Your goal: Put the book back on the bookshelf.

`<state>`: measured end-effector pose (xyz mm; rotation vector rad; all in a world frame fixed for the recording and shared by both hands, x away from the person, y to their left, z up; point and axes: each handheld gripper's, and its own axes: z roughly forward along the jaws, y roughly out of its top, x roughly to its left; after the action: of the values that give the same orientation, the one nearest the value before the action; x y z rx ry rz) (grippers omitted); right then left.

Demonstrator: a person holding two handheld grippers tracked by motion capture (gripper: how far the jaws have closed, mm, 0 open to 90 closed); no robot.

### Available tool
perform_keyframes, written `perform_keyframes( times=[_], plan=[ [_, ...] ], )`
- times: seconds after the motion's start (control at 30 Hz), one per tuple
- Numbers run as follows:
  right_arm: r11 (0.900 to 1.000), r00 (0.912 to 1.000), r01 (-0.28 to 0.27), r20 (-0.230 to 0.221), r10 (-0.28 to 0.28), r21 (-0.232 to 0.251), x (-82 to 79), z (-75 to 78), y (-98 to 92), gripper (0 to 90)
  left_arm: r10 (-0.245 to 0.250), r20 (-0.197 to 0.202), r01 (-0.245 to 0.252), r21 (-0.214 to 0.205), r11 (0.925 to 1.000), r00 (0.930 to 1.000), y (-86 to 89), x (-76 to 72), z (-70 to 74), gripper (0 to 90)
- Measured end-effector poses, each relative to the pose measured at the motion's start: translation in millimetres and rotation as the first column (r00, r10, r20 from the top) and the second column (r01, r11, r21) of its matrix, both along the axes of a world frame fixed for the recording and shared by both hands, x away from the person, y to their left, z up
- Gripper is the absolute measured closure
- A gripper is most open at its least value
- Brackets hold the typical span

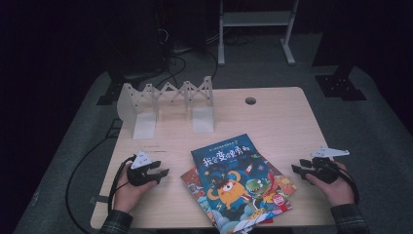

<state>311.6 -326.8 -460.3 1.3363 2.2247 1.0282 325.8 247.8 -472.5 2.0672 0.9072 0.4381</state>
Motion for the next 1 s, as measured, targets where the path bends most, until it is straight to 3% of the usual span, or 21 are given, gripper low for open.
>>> perform_keyframes(
  times=[0.17, 0.4, 0.47, 0.67, 0.83, 1.0],
  plan=[
    [0.9998, 0.9999, -0.009, 0.01, 0.009, 0.02, 2.3, 4.8, 5.2, 57.4, 0.013, 0.021, -0.012, -0.035, 0.9993, 0.9997, -2.9, 7.3, 10.2, 60.4],
    [0.9956, 0.997, -0.075, -0.013, 0.076, 0.057, 13.0, 13.6, 25.3, 76.6, 0.005, -0.008, -0.005, -0.077, 0.997, 1.0, -8.3, 17.6, 19.8, 68.7],
    [0.9923, 0.9943, -0.105, -0.012, 0.106, 0.065, 16.2, 15.9, 33.5, 81.3, 0.002, -0.032, -0.004, -0.062, 0.9981, 0.9995, -13.7, 21.1, 21.1, 71.2],
    [0.9845, 0.9868, -0.154, -0.037, 0.158, 0.084, 29.5, 20.5, 57.6, 88.9, 0.021, -0.063, -0.027, -0.091, 0.9955, 0.9978, -19.5, 24.9, 25.6, 84.0],
    [0.9814, 0.9832, -0.172, -0.046, 0.177, 0.084, 42.8, 21.8, 72.2, 89.2, 0.029, -0.086, -0.037, -0.098, 0.9945, 0.9959, -18.3, 24.1, 26.1, 89.8],
    [0.9805, 0.9823, -0.178, -0.042, 0.182, 0.083, 53.2, 22.1, 82.7, 89.2, 0.019, -0.099, -0.029, -0.108, 0.9937, 0.995, -17.7, 23.9, 25.4, 88.3]
  ],
)
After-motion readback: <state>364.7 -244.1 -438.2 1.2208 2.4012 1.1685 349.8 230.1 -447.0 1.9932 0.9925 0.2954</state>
